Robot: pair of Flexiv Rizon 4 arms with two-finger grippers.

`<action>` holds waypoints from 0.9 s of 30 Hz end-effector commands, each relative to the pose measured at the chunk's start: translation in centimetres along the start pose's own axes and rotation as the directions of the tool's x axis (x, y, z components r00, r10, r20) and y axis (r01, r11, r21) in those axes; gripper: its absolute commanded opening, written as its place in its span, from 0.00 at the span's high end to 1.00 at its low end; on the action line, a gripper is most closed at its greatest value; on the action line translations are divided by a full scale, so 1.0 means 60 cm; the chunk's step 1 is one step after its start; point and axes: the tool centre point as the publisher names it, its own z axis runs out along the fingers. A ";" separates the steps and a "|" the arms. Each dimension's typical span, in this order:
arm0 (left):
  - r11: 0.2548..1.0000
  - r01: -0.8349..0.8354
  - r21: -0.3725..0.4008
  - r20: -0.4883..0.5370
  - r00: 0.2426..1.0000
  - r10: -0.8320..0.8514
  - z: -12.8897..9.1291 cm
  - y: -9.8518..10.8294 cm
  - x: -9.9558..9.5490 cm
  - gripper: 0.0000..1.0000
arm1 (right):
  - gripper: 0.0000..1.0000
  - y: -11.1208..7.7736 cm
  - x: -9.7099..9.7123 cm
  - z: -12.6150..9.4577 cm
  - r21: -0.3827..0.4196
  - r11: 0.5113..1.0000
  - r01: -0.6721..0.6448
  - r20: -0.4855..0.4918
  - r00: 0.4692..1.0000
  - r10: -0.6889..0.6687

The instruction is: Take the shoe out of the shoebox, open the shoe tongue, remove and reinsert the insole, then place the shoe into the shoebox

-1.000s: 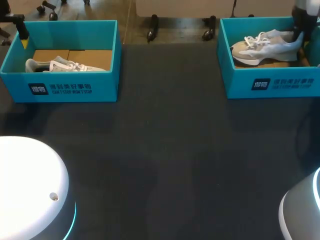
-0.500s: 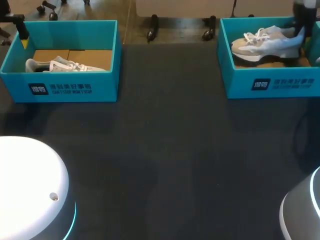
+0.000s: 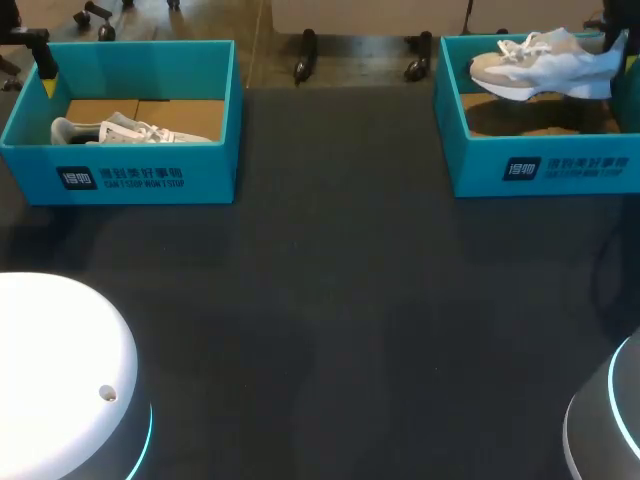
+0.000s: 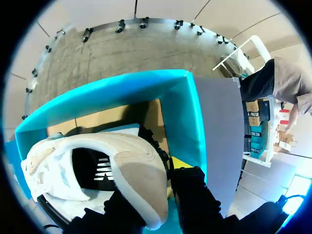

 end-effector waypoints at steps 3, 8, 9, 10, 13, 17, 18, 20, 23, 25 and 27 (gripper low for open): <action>1.000 -0.001 0.001 -0.003 1.000 0.001 -0.001 0.000 0.001 0.00 | 1.00 -0.024 0.007 -0.054 -0.028 0.999 0.028 0.020 0.999 -0.027; 1.000 -0.001 0.001 -0.003 1.000 0.001 -0.001 0.000 0.001 0.00 | 1.00 -0.046 0.007 -0.100 -0.087 0.995 0.038 0.016 0.999 -0.037; 1.000 -0.001 0.001 -0.003 1.000 0.001 -0.001 0.000 0.001 0.00 | 1.00 -0.051 0.007 -0.109 -0.101 0.994 0.036 0.019 0.999 -0.034; 1.000 -0.001 0.001 -0.003 1.000 0.001 -0.001 0.000 0.001 0.00 | 1.00 -0.057 0.007 -0.117 -0.115 0.993 0.038 0.021 0.999 -0.036; 1.000 -0.001 0.001 -0.003 1.000 0.001 -0.001 0.000 0.001 0.00 | 1.00 -0.073 0.005 -0.138 -0.155 0.987 0.040 0.019 0.999 -0.038; 1.000 -0.001 0.001 -0.003 1.000 0.001 -0.001 0.000 0.001 0.00 | 1.00 -0.099 -0.002 -0.170 -0.208 0.978 0.028 0.008 1.000 -0.026; 1.000 -0.001 0.001 -0.003 1.000 0.001 -0.001 0.000 0.001 0.00 | 1.00 -0.106 -0.003 -0.178 -0.216 0.976 0.025 0.006 1.000 -0.024; 1.000 -0.001 0.001 -0.003 1.000 0.001 -0.001 0.000 0.001 0.00 | 1.00 -0.122 -0.004 -0.192 -0.235 0.972 0.030 0.009 1.000 -0.028; 1.000 -0.001 0.001 -0.003 1.000 0.001 -0.001 0.000 0.001 0.00 | 1.00 -0.151 -0.003 -0.210 -0.254 0.966 0.037 0.005 0.999 -0.037; 1.000 -0.001 0.001 -0.003 1.000 0.001 -0.001 0.000 0.001 0.00 | 1.00 -0.173 0.001 -0.220 -0.271 0.962 0.040 0.003 0.999 -0.041; 1.000 -0.001 0.001 -0.003 1.000 0.001 -0.001 0.000 0.001 0.00 | 1.00 -0.196 0.004 -0.229 -0.288 0.957 0.037 0.002 0.999 -0.039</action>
